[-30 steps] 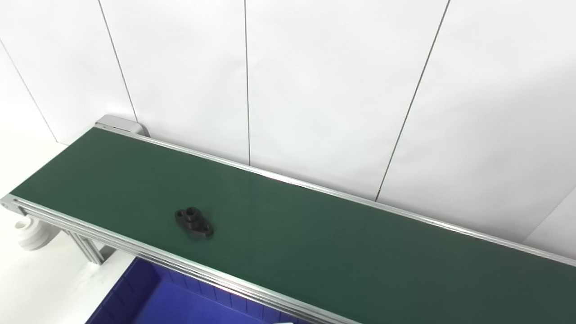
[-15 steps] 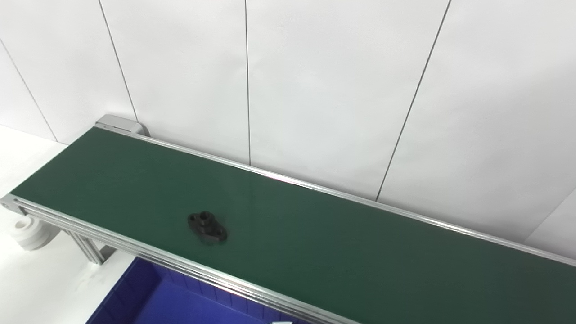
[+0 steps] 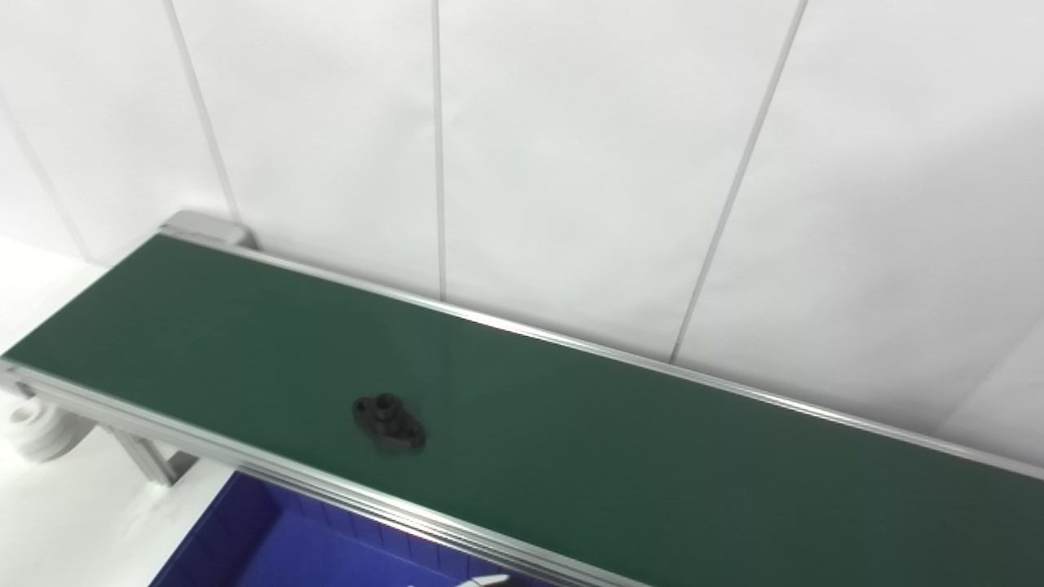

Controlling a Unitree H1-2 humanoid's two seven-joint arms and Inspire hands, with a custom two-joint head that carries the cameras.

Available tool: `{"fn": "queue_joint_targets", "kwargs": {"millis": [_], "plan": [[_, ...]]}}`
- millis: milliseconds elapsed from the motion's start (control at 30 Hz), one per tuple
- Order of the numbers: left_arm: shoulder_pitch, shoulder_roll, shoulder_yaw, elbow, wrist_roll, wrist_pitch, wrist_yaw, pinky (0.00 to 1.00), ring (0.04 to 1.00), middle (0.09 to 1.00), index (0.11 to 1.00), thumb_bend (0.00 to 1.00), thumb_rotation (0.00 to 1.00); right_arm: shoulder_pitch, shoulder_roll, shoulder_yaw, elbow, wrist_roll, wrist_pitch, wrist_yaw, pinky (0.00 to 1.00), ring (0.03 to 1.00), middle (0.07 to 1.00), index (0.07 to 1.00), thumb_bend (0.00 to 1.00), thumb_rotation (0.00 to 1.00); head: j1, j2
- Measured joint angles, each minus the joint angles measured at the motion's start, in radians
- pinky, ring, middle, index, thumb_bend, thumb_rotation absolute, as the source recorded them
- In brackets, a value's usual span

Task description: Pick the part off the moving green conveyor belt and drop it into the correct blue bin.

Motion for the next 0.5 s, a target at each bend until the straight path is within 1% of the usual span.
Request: {"fn": "queue_joint_targets", "kwargs": {"millis": [33, 67, 167, 200, 267, 300, 367, 400, 433, 467, 500], "plan": [[0.000, 0.000, 0.004, -0.002, -0.002, 0.000, -0.004, 0.78, 0.861, 0.894, 0.875, 0.83, 0.35, 0.000, 0.002, 0.000, -0.004, 0.000, 0.000, 0.003, 0.72, 0.820, 0.880, 0.920, 0.88, 0.45, 0.000, 0.000], [0.000, 0.000, 0.005, -0.004, -0.002, 0.000, -0.009, 0.79, 0.866, 0.899, 0.880, 0.83, 0.36, -0.001, 0.003, 0.000, -0.007, 0.001, 0.000, 0.005, 0.72, 0.822, 0.881, 0.918, 0.88, 0.44, -0.011, 0.014], [0.000, 0.000, 0.008, -0.021, -0.002, 0.000, -0.020, 0.80, 0.877, 0.910, 0.890, 0.82, 0.36, -0.001, 0.003, 0.000, -0.022, 0.005, 0.000, 0.020, 0.73, 0.829, 0.880, 0.914, 0.87, 0.41, -0.014, 0.020], [0.000, 0.000, 0.011, -0.022, -0.004, 0.000, -0.023, 0.81, 0.884, 0.917, 0.896, 0.83, 0.35, -0.001, 0.005, -0.001, -0.026, 0.007, 0.000, 0.021, 0.73, 0.831, 0.882, 0.915, 0.87, 0.42, -0.013, 0.038], [0.000, 0.000, 0.021, -0.024, -0.011, 0.000, -0.041, 0.82, 0.889, 0.919, 0.899, 0.83, 0.34, -0.001, 0.008, -0.003, -0.028, 0.007, 0.000, 0.022, 0.74, 0.831, 0.879, 0.913, 0.87, 0.41, -0.013, 0.038], [0.000, 0.000, 0.026, -0.025, -0.021, 0.000, -0.049, 0.83, 0.887, 0.917, 0.903, 0.83, 0.33, -0.001, 0.008, -0.002, -0.029, 0.011, 0.000, 0.022, 0.75, 0.830, 0.874, 0.909, 0.88, 0.39, -0.019, 0.063], [0.002, -0.002, 0.035, -0.029, -0.029, 0.000, -0.056, 0.83, 0.887, 0.917, 0.906, 0.84, 0.33, -0.002, 0.008, -0.001, -0.031, 0.020, 0.000, 0.015, 0.76, 0.831, 0.870, 0.908, 0.88, 0.39, -0.019, 0.065], [0.002, -0.004, 0.040, -0.031, -0.033, 0.000, -0.061, 0.83, 0.887, 0.916, 0.907, 0.84, 0.33, -0.003, 0.008, -0.001, -0.035, 0.020, 0.000, 0.010, 0.76, 0.832, 0.869, 0.908, 0.88, 0.39, -0.031, 0.083], [0.002, -0.006, 0.046, -0.033, -0.037, 0.000, -0.073, 0.84, 0.895, 0.922, 0.913, 0.84, 0.33, -0.003, 0.008, -0.001, -0.044, 0.023, 0.000, 0.004, 0.78, 0.835, 0.865, 0.903, 0.88, 0.36, -0.046, 0.098], [0.003, -0.007, 0.051, -0.035, -0.038, 0.000, -0.079, 0.85, 0.898, 0.924, 0.915, 0.84, 0.33, -0.003, 0.009, 0.000, -0.059, 0.028, 0.000, -0.004, 0.79, 0.836, 0.864, 0.901, 0.88, 0.35, -0.054, 0.106], [0.005, -0.007, 0.057, -0.040, -0.039, 0.000, -0.089, 0.85, 0.899, 0.925, 0.916, 0.84, 0.34, -0.004, 0.011, 0.002, -0.075, 0.043, 0.000, -0.011, 0.79, 0.839, 0.865, 0.902, 0.87, 0.35, -0.072, 0.126]]}}
